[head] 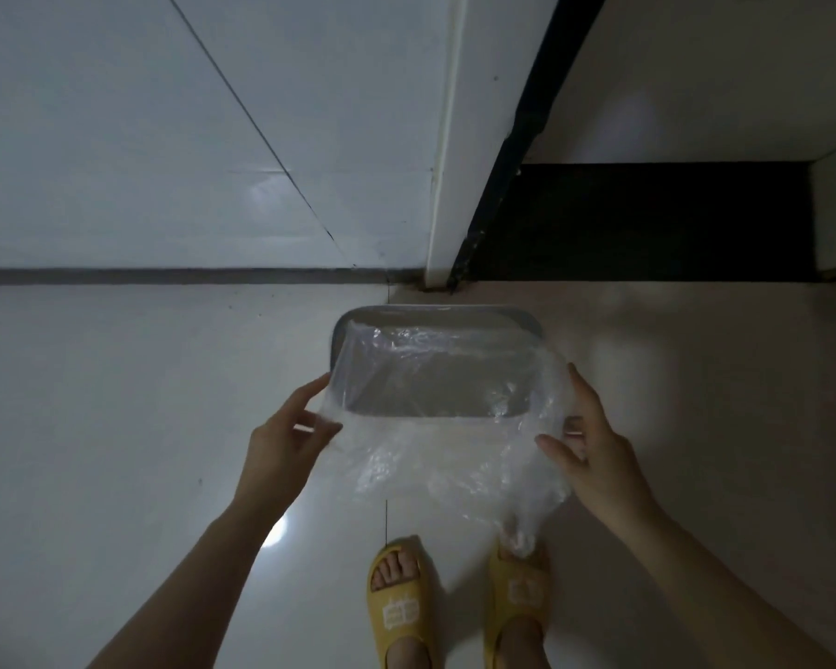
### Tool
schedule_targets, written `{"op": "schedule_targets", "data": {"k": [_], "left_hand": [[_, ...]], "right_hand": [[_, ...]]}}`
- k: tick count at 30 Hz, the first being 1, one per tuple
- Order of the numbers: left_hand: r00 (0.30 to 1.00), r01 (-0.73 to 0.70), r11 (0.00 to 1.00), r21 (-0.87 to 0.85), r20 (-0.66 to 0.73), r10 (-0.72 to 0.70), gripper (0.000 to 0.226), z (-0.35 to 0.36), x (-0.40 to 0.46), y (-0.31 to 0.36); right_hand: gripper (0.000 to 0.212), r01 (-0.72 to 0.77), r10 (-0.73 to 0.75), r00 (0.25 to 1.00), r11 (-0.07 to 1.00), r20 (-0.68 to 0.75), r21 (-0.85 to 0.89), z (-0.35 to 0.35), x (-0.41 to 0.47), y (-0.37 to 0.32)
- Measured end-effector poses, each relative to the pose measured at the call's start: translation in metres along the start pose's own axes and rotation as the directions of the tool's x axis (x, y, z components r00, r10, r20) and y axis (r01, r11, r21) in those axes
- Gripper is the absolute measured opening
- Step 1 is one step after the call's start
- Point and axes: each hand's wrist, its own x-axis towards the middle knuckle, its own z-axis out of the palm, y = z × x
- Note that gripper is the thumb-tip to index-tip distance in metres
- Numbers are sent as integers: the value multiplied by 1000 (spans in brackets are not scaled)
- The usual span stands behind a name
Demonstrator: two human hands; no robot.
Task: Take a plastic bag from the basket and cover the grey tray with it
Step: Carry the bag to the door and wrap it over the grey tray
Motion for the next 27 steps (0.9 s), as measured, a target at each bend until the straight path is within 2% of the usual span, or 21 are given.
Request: {"op": "schedule_targets", "data": {"k": [3,6,10,14,18,22,25,27], "left_hand": [[999,-45,999,5,-27,45,51,-3,4,9],[997,-67,997,33,-28,68,49,-9,6,14],[998,-68,990,121,-9,69,47,-13,15,17],[991,-131,970,206,0,134,42,-14,32,21],[988,-136,950,283,-30,150,38,-3,52,28],[992,-89,942,323,-55,113,38,6,61,30],[991,-45,978,204,-116,70,41,5,58,30],[991,-31,995,98,-125,44,45,1,51,27]], "right_hand": [[75,94,-108,985,990,-138,-103,4,5,-6],[75,162,-189,970,971,-150,-176,1,13,-19],[63,222,-239,971,925,-16,-309,-1,30,-32],[49,238,-196,971,828,136,-507,7,53,-46],[35,221,-134,974,741,182,-634,19,76,-62],[30,198,-111,979,727,171,-658,24,85,-65],[27,201,-133,979,765,156,-612,20,82,-63],[33,221,-183,975,804,123,-553,12,76,-61]]}}
